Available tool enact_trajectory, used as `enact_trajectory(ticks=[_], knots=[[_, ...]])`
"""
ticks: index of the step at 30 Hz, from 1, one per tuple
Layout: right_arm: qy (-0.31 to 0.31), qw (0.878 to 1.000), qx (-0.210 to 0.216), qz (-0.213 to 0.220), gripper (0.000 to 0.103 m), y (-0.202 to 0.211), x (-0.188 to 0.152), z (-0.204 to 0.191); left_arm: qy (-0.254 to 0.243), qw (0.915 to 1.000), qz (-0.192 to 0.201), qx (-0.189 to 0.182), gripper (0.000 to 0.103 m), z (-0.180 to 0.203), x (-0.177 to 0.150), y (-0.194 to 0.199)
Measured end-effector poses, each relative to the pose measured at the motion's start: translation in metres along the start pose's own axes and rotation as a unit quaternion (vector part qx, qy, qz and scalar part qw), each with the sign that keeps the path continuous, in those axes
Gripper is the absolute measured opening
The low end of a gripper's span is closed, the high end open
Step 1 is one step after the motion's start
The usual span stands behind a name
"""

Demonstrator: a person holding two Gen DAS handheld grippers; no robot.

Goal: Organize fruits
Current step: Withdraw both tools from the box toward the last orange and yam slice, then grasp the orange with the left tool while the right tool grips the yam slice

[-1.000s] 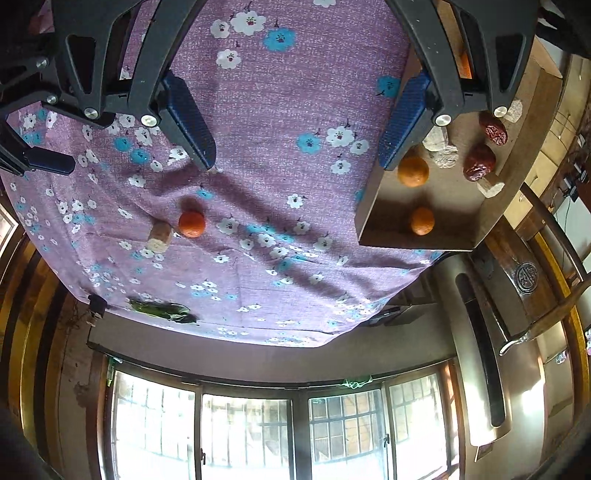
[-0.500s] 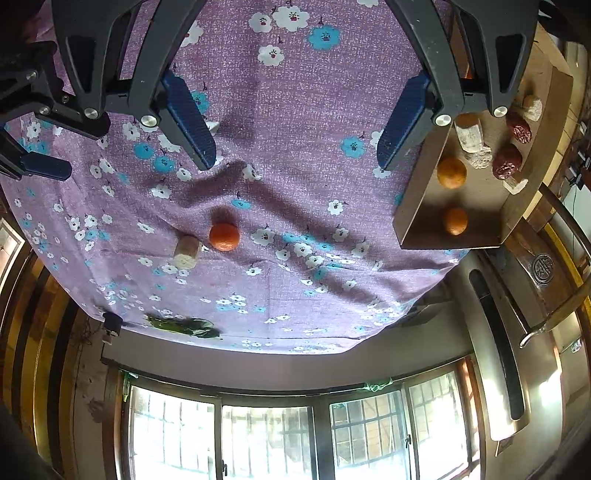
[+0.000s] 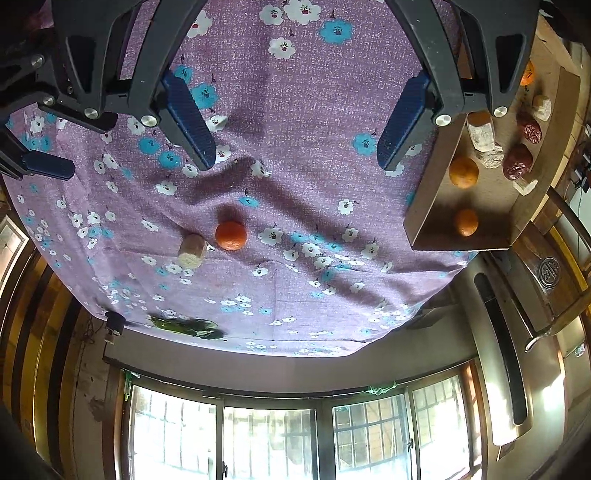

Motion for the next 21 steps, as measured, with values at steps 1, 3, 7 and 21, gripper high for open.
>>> enact_trajectory(ticks=[1,3,7,21], knots=[[0.002,1.0,-0.003,-0.002,0.098,-0.001,0.001,0.0,-0.002,1.0,-0.001,-0.003,0.088,0.001,0.001,-0.001],[0.006,1.0,-0.007,-0.004,0.098,-0.003,0.003,0.0,-0.008,0.9999,-0.004,-0.009,0.088,0.004,0.002,-0.003],[0.008,1.0,-0.003,-0.001,0.098,-0.005,0.009,0.001,-0.011,0.9999,-0.007,-0.011,0.088,0.006,0.008,-0.01],[0.027,0.999,-0.026,-0.008,0.098,-0.018,0.044,0.028,-0.026,0.997,-0.054,-0.05,0.088,0.041,0.034,-0.068]])
Point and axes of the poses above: each gripper's, at about its wrist camera, not at the fingertips, and y roughly against the way its jaws point, z to its right, x to its top, the point moved 10 cm from there along -y, roughly the way its jaws point, and after that the axes turned 1 degree about -y, right-handed, at the moved point
